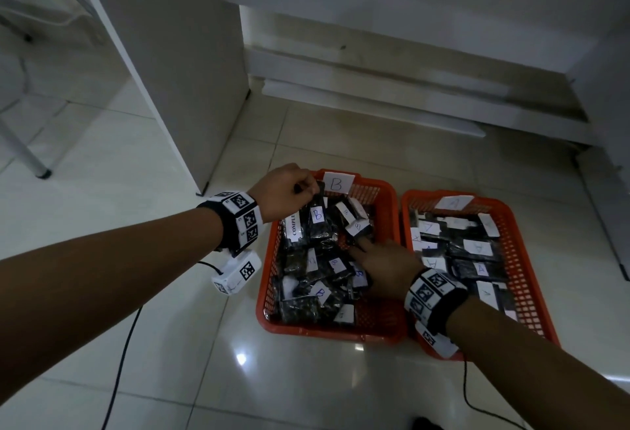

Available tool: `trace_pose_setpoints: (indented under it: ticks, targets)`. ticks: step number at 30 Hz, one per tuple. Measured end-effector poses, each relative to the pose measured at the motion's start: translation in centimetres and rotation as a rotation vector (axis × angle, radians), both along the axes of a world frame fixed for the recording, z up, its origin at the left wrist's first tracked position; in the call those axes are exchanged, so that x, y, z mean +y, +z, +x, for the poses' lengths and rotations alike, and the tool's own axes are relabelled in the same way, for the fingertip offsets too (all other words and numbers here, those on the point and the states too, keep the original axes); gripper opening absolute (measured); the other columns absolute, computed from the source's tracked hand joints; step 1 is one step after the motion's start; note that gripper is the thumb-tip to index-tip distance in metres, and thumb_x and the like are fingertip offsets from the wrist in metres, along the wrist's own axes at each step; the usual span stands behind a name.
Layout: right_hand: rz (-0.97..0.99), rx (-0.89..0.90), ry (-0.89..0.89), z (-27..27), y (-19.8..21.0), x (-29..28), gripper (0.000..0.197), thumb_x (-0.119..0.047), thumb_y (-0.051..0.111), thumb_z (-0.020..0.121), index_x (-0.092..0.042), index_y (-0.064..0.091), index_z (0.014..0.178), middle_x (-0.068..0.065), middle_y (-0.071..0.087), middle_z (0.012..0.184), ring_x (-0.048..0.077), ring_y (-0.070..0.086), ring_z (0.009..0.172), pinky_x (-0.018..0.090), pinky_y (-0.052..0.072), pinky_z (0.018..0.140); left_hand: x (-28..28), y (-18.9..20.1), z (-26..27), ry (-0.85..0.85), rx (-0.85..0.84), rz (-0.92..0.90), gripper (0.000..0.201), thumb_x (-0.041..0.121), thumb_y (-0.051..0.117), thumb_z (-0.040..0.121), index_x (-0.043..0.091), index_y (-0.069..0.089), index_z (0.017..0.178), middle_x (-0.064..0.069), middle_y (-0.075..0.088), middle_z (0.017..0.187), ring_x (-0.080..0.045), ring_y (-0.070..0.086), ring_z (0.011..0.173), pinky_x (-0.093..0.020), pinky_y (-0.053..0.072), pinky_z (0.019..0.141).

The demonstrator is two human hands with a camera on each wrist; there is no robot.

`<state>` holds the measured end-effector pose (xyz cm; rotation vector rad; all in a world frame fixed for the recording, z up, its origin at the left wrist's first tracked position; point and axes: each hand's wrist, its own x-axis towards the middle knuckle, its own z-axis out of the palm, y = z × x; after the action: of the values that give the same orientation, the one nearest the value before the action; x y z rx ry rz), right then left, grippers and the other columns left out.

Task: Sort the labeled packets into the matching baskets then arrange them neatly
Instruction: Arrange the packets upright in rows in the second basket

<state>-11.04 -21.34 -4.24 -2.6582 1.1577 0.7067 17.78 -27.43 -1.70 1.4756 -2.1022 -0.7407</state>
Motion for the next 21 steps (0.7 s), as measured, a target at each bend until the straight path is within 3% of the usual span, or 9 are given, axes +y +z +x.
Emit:
trace_pose_setpoints:
  ticks: [6,10,12,14,17,19,21]
  targets:
    - [-0.032,0.068,0.041,0.5,0.1,0.5,0.052,-0.052,0.068,0.087,-0.015,0.066,0.123,0.006,0.066,0.122,0.026,0.066,0.105,0.039,0.052,0.091,0.3,-0.3,0.7,-0.022,0.044,0.04,0.011,0.022,0.062,0.094,0.027,0.073,0.097,0.01,0.068,0.103,-0.007,0.064,0.095,-0.032,0.055,0.086]
    - [-0.053,0.086,0.03,0.7,-0.5,0.5,0.059,-0.057,0.071,0.083,-0.012,0.067,0.121,0.009,0.064,0.122,0.027,0.069,0.095,0.034,0.05,0.074,0.3,-0.2,1.1,-0.007,0.051,0.063,0.013,0.024,0.062,0.095,0.03,0.072,0.097,0.014,0.065,0.101,-0.002,0.062,0.094,-0.025,0.051,0.084]
    - [-0.079,0.078,0.025,0.6,-1.0,0.5,0.064,-0.059,0.078,0.074,-0.012,0.071,0.116,0.01,0.066,0.119,0.029,0.069,0.093,0.035,0.049,0.068,0.4,-0.1,1.1,-0.002,0.055,0.061,0.013,0.023,0.062,0.096,0.028,0.073,0.099,0.014,0.066,0.101,-0.002,0.062,0.094,-0.024,0.05,0.083]
    - [-0.096,0.107,0.05,0.7,-1.3,0.3,0.074,-0.062,0.082,0.066,-0.01,0.071,0.117,0.012,0.065,0.119,0.033,0.067,0.1,0.043,0.052,0.078,0.4,-0.1,0.9,-0.012,0.065,0.071,0.013,0.022,0.062,0.095,0.027,0.073,0.099,0.015,0.068,0.102,-0.004,0.064,0.094,-0.028,0.053,0.084]
    - [-0.142,0.205,0.117,0.7,-1.4,0.0,0.084,-0.078,0.067,0.064,-0.011,0.075,0.113,0.011,0.066,0.116,0.033,0.055,0.112,0.052,0.035,0.099,0.4,-0.2,0.7,-0.047,0.043,0.104,0.013,0.024,0.06,0.096,0.027,0.073,0.099,0.015,0.068,0.105,-0.006,0.066,0.095,-0.034,0.056,0.088]
    - [-0.127,0.247,0.112,0.7,-1.3,0.1,0.079,-0.081,0.065,0.06,-0.014,0.079,0.1,0.008,0.069,0.107,0.031,0.051,0.11,0.049,0.029,0.099,0.5,-0.4,0.7,-0.053,0.025,0.112,0.014,0.025,0.06,0.097,0.026,0.073,0.099,0.014,0.069,0.106,-0.006,0.066,0.096,-0.036,0.056,0.089]
    - [-0.097,0.234,0.086,0.6,-1.2,0.3,0.066,-0.075,0.069,0.063,-0.018,0.079,0.093,0.006,0.069,0.103,0.029,0.052,0.107,0.047,0.03,0.097,0.4,-0.6,0.7,-0.049,0.033,0.113,0.014,0.024,0.06,0.097,0.025,0.074,0.1,0.014,0.07,0.105,-0.007,0.066,0.096,-0.037,0.056,0.089]
